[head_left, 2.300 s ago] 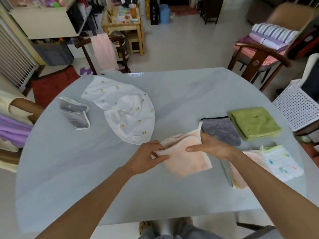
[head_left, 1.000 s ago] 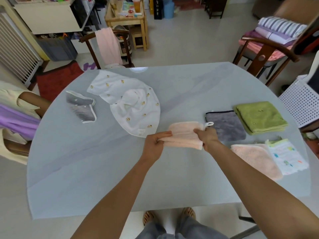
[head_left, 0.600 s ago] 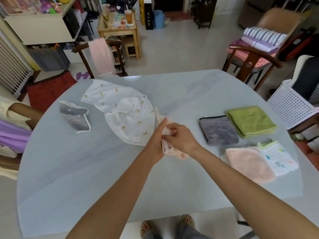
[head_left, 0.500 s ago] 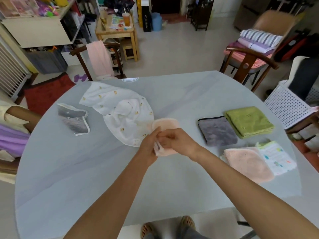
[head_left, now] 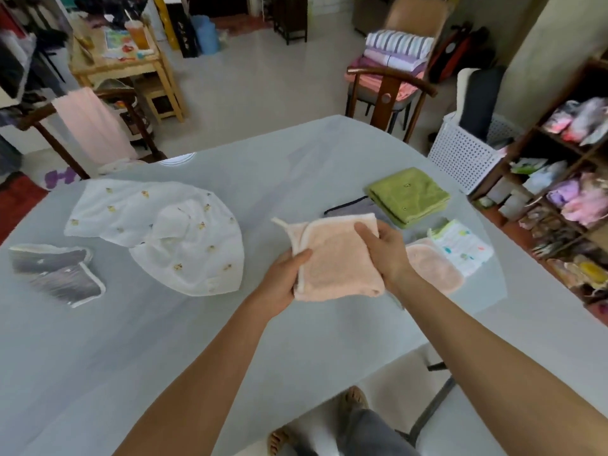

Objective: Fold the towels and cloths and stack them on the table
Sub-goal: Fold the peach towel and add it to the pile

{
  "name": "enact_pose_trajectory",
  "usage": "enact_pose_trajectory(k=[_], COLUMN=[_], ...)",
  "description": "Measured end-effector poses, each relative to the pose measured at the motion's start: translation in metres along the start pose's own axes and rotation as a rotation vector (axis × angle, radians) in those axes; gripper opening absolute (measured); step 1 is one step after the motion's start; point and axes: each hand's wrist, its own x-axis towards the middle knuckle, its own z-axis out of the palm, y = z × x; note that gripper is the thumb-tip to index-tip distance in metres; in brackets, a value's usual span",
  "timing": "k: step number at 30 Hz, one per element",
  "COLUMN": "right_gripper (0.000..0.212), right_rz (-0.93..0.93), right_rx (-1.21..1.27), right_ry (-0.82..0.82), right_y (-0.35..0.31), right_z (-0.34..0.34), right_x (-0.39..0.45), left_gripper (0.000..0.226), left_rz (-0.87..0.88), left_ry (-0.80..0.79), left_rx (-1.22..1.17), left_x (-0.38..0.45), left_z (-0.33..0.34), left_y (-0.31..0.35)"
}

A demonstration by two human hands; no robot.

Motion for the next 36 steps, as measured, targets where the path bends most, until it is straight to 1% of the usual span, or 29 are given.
enact_pose_trajectory(k=[2,3,4,6,8,9,11,12,14,16,18,21,23,25,27,29,31,32,33,35,36], right_gripper=[0.019,0.019,0.019,0.024,0.033,0.031,0.019,0.018,0.016,0.013,0.011,0.005,0.003,0.002,0.002,0.009,0.02,0.017,0.008,0.018,0.018], right_rz=[-0.074,-0.063,-0.01,0.159,0.309,0.329,0.289,0.242,0.137,0.063,0.028,0.027,0.062,0.083,0.083,0.108,0.137,0.167,0.176,0.214,0.234], right_rx=[-0.1,-0.123,-0.153,-0.166,-0.061,-0.009,0.005,-0.034,-0.121,-0.216,-0.351,-0.554,-0.638,-0.717,-0.787,-0.863,-0.947,-0.984,-1.016,-1.042,-1.029], right_ry=[0.106,0.134,0.145,0.117,0.016,-0.018,-0.009,0.036,0.14,0.206,0.232,0.185,0.136,0.055,-0.064,-0.163,-0.205,-0.215,-0.23,-0.262,-0.271], right_y=[0.004,0.007,0.01,0.022,0.031,0.034,0.037,0.038,0.043,0.047,0.053,0.054,0.05,0.05,0.056,0.068,0.081,0.085,0.088,0.092,0.093], right_z=[-0.017,-0.027,-0.037,-0.063,-0.088,-0.1,-0.128,-0.139,-0.167,-0.201,-0.237,-0.285,-0.313,-0.329,-0.331,-0.331,-0.332,-0.333,-0.334,-0.333,-0.332], right_x=[-0.002,-0.003,-0.004,-0.001,0.0,0.0,0.006,0.011,0.027,0.048,0.073,0.112,0.141,0.165,0.18,0.193,0.201,0.205,0.209,0.216,0.219], left_gripper=[0.03,0.03,0.031,0.032,0.028,0.025,0.021,0.019,0.013,0.012,0.016,0.021,0.019,0.028,0.037,0.036,0.033,0.033,0.033,0.036,0.039], left_rz=[0.048,0.065,0.078,0.074,0.051,0.039,0.014,0.002,-0.005,0.015,0.022,0.001,-0.033,-0.048,-0.03,-0.042,-0.053,-0.064,-0.077,-0.098,-0.106], left_ry=[-0.001,0.004,0.01,0.009,0.009,0.008,0.012,0.03,0.074,0.103,0.118,0.123,0.116,0.153,0.17,0.173,0.17,0.161,0.152,0.154,0.164], left_rx=[0.121,0.185,0.238,0.257,0.216,0.202,0.221,0.263,0.437,0.618,0.687,0.754,0.734,0.757,0.851,0.935,0.993,0.999,1.004,1.047,1.078], left_x=[0.009,0.013,0.018,0.029,0.042,0.05,0.066,0.073,0.094,0.119,0.146,0.173,0.188,0.201,0.212,0.218,0.221,0.223,0.226,0.23,0.231], left_z=[0.018,0.029,0.039,0.06,0.078,0.089,0.116,0.126,0.148,0.178,0.211,0.259,0.285,0.3,0.302,0.302,0.303,0.304,0.304,0.305,0.304], left_y=[-0.01,-0.015,-0.02,-0.029,-0.033,-0.035,-0.037,-0.039,-0.046,-0.052,-0.063,-0.084,-0.103,-0.121,-0.137,-0.15,-0.161,-0.165,-0.17,-0.174,-0.174])
